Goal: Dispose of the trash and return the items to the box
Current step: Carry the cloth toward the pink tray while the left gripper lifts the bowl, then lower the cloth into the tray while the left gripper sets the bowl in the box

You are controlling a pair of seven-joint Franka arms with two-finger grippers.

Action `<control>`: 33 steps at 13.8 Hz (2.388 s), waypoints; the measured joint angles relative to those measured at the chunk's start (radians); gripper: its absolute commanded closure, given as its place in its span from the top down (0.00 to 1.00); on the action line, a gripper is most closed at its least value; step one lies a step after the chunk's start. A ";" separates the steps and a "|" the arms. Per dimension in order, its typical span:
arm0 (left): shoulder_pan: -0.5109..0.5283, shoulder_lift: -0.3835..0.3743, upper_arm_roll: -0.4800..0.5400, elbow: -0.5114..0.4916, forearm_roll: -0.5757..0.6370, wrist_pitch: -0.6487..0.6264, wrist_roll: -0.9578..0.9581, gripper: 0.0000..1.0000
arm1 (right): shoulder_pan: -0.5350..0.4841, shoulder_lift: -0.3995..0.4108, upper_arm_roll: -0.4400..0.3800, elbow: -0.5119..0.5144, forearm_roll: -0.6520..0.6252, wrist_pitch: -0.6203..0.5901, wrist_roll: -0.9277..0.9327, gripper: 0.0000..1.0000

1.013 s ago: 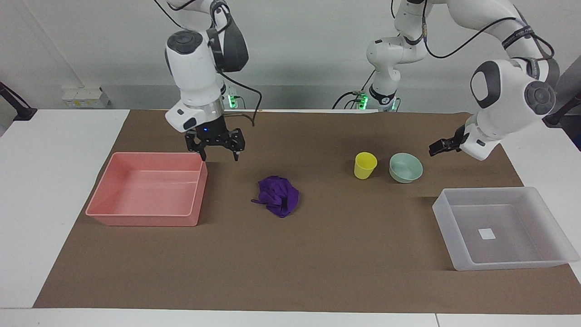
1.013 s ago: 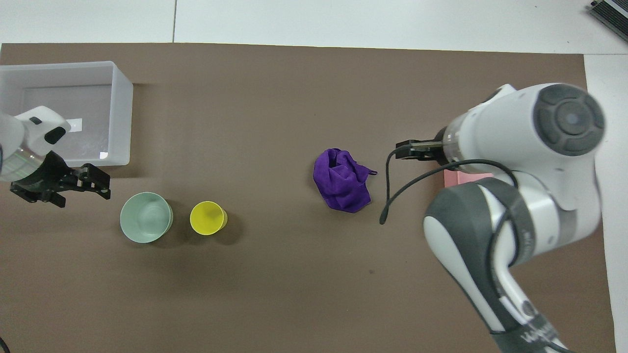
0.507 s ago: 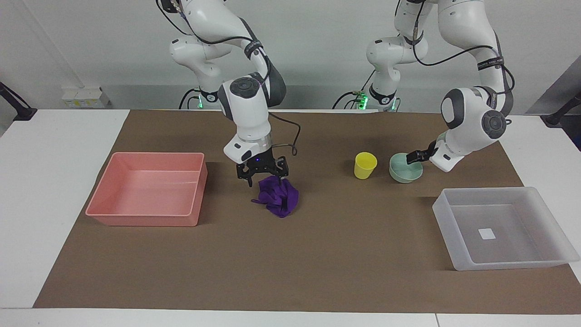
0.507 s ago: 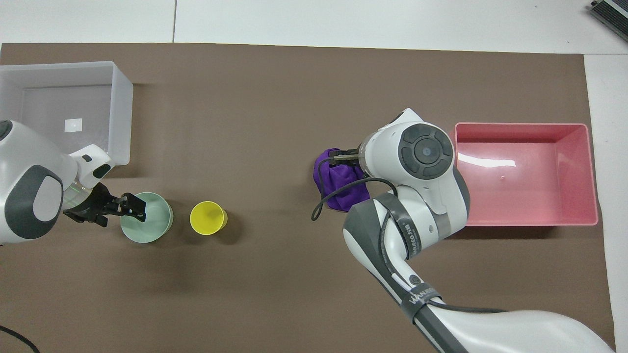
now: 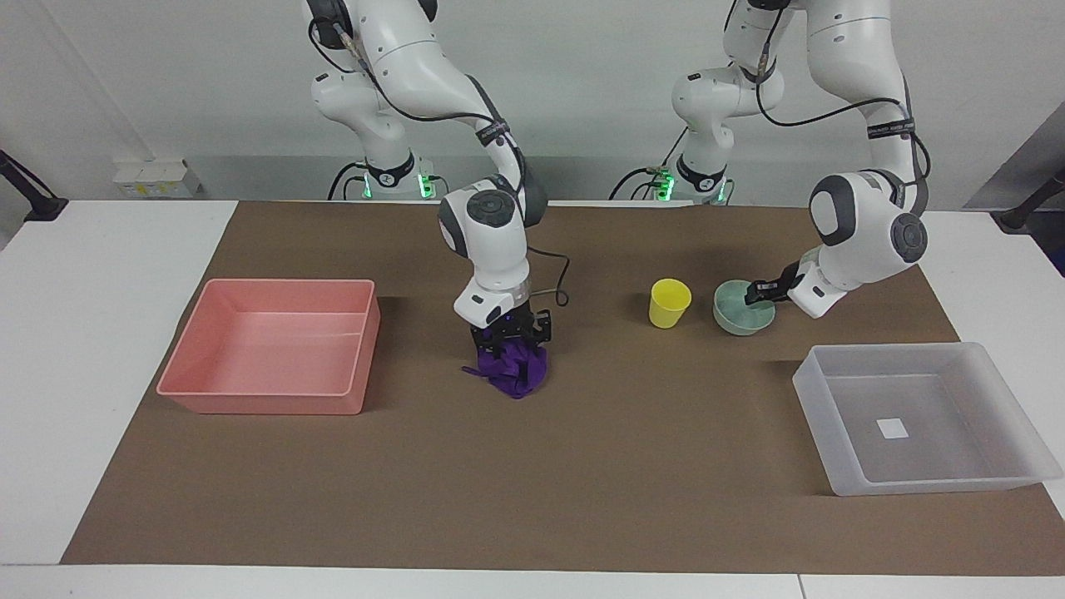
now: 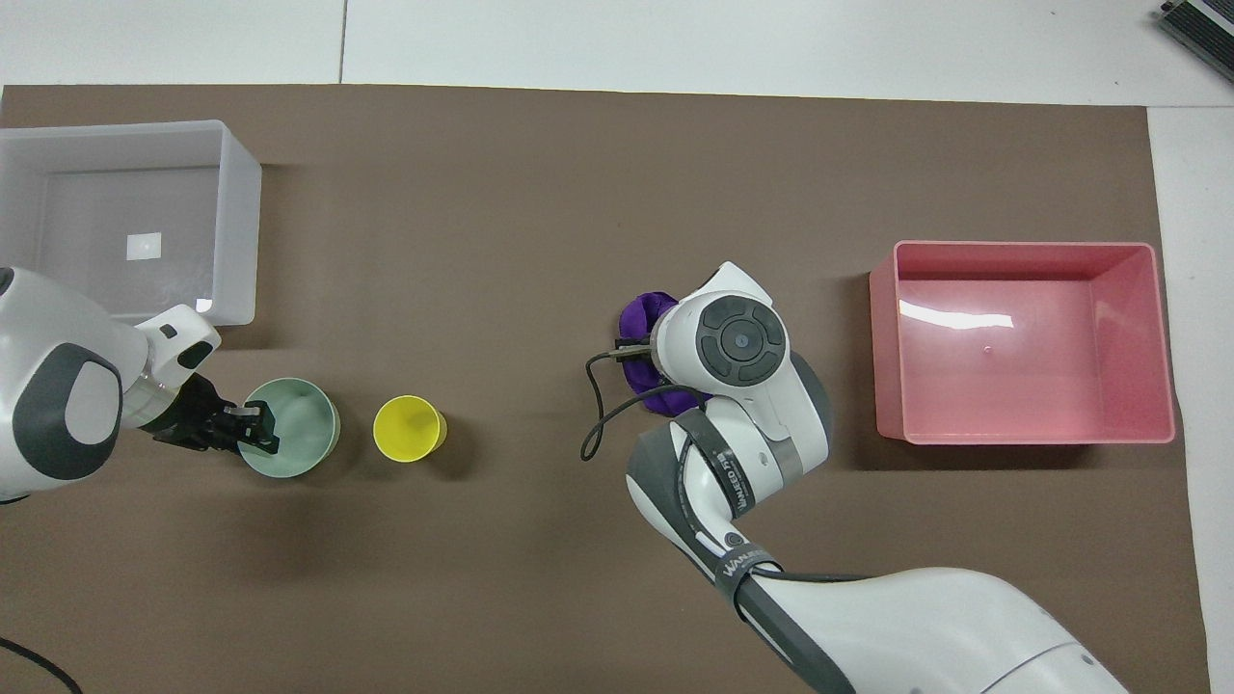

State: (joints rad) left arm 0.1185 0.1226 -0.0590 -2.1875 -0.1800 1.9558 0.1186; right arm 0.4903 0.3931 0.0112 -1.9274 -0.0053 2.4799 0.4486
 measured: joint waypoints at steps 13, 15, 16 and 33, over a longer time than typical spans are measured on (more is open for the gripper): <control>0.193 0.080 0.009 0.663 0.034 -0.341 0.006 0.00 | -0.127 -0.184 -0.021 0.111 -0.004 -0.279 0.103 0.00; 0.225 0.206 0.010 0.766 0.037 -0.223 0.007 0.00 | -0.174 -0.208 -0.022 0.114 -0.008 -0.294 0.045 0.00; 0.238 0.273 0.009 0.799 0.037 -0.148 0.007 0.00 | -0.206 -0.215 -0.022 0.115 -0.009 -0.295 0.001 0.00; 0.238 0.479 -0.008 0.853 0.067 -0.078 0.007 1.00 | -0.617 -0.299 -0.022 -0.096 -0.007 -0.319 -0.557 0.00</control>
State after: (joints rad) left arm 0.3562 0.6017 -0.0671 -1.3349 -0.1131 1.8778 0.1261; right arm -0.1271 0.0942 -0.0112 -2.0237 -0.0119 2.1608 -0.1086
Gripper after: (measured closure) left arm 0.203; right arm 0.881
